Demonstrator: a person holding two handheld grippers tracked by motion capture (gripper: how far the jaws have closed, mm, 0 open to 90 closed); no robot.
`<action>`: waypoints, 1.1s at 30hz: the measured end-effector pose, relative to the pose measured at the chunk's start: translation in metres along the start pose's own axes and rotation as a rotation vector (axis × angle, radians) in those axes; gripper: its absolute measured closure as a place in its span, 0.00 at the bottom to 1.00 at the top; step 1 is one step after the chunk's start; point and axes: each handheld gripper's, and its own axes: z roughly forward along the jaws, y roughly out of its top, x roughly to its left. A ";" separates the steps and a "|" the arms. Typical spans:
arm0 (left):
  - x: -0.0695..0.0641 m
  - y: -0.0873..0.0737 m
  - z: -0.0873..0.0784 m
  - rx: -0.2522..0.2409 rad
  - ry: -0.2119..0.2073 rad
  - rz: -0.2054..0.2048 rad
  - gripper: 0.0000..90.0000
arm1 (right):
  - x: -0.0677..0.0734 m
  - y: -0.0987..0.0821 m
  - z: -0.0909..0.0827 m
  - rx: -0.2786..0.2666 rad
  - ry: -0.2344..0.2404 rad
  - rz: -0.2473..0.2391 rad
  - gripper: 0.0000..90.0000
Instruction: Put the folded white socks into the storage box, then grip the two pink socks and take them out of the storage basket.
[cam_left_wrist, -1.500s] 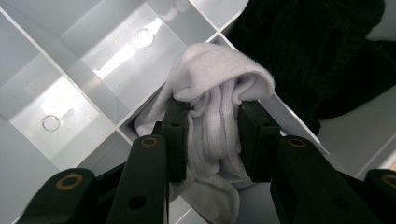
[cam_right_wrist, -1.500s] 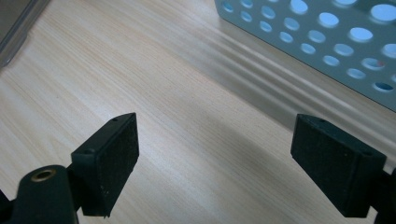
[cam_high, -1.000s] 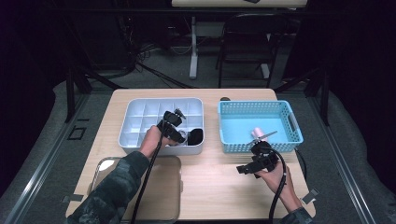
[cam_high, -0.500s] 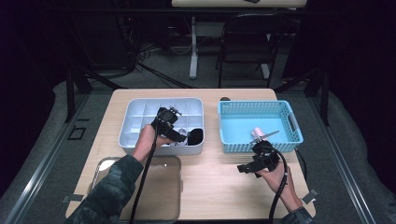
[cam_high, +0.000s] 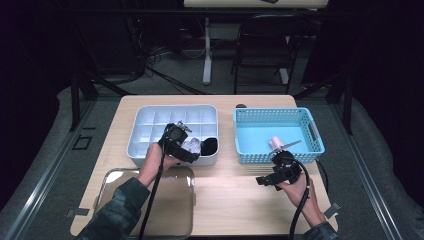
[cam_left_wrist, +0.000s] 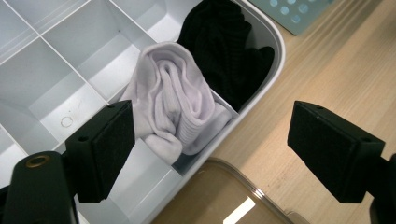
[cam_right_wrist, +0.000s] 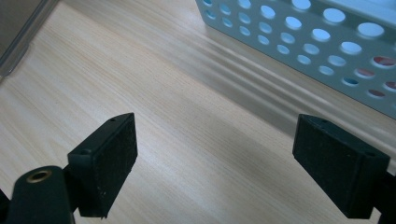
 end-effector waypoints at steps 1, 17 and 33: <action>-0.001 0.000 -0.001 -0.001 0.001 0.004 0.17 | 0.000 0.000 0.000 0.004 0.003 0.000 0.15; -0.031 -0.023 -0.004 -0.091 -0.022 0.033 0.07 | -0.003 -0.005 -0.005 -0.015 -0.011 0.012 0.14; -0.066 -0.053 0.004 -0.148 0.029 0.108 0.00 | -0.006 -0.006 -0.006 -0.018 -0.023 0.033 0.13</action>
